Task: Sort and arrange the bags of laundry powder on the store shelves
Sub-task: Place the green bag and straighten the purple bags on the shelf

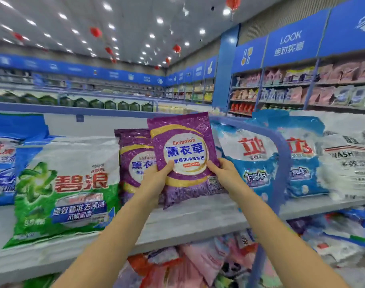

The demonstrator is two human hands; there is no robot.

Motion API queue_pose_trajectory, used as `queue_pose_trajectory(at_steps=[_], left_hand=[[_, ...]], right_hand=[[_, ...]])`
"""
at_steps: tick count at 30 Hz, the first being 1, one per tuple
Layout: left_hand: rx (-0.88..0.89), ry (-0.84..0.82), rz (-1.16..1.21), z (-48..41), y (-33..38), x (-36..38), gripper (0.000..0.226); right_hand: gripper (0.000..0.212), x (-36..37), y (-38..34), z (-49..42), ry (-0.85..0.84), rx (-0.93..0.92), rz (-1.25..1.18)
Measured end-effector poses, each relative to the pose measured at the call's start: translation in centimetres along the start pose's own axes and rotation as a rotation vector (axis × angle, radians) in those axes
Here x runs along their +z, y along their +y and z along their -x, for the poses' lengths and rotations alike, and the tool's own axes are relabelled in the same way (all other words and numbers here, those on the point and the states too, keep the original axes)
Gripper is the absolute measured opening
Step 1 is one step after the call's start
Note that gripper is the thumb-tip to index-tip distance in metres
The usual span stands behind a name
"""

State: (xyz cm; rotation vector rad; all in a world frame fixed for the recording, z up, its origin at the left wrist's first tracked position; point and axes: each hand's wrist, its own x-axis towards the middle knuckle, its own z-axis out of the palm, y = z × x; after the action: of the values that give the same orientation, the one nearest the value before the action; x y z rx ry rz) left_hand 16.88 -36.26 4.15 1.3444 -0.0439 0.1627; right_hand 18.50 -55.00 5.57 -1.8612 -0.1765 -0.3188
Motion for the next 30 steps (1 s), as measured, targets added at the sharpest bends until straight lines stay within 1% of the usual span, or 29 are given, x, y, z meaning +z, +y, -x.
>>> queue_pose_trajectory(at_steps=[1, 3, 8, 11, 14, 16, 19, 21, 23, 26, 28, 30], left_hand=[[-0.008, 0.060, -0.019, -0.8, -0.4, 0.8, 0.026], [-0.036, 0.170, -0.028, -2.0, -1.4, 2.1, 0.031], [-0.078, 0.288, -0.029, -3.5, -4.0, 4.7, 0.037], [-0.070, 0.294, -0.023, -4.1, -4.7, 5.8, 0.043], [-0.072, 0.285, -0.056, -4.5, -5.0, 7.2, 0.056], [-0.056, 0.286, -0.070, -4.9, -5.5, 7.6, 0.063], [-0.042, 0.279, -0.097, -5.2, -6.2, 7.8, 0.069], [-0.027, 0.281, -0.108, -5.3, -6.6, 7.7, 0.067], [0.008, 0.269, -0.124, -5.1, -6.5, 7.5, 0.065], [0.108, 0.248, -0.150, -4.3, -5.3, 7.2, 0.065], [0.181, 0.262, -0.197, -3.0, -4.1, 6.7, 0.062], [0.265, 0.263, -0.246, -0.6, -2.9, 5.7, 0.052]], right_hand=[[0.033, -0.2, 0.7, -1.2, -0.016, 0.001, 0.025], [0.035, -0.3, 2.2, -2.9, -0.037, 0.005, 0.068], [0.039, -0.1, 5.6, -4.5, 0.032, 0.014, 0.140], [0.043, 0.3, 6.9, -4.8, 0.070, 0.039, 0.095], [0.044, 0.6, 8.0, -5.0, 0.128, 0.057, 0.143], [0.044, 0.6, 8.2, -5.2, 0.158, 0.029, 0.104], [0.049, 0.5, 8.2, -5.2, 0.157, -0.021, 0.064], [0.050, 0.4, 8.1, -5.0, 0.136, -0.044, 0.075], [0.053, 0.5, 7.6, -4.7, 0.132, -0.076, 0.134], [0.055, 0.6, 6.3, -3.6, 0.146, -0.201, 0.217], [0.052, 0.5, 5.3, -2.4, 0.088, -0.283, 0.144], [0.046, 0.6, 4.5, -0.7, 0.018, -0.369, 0.045]])
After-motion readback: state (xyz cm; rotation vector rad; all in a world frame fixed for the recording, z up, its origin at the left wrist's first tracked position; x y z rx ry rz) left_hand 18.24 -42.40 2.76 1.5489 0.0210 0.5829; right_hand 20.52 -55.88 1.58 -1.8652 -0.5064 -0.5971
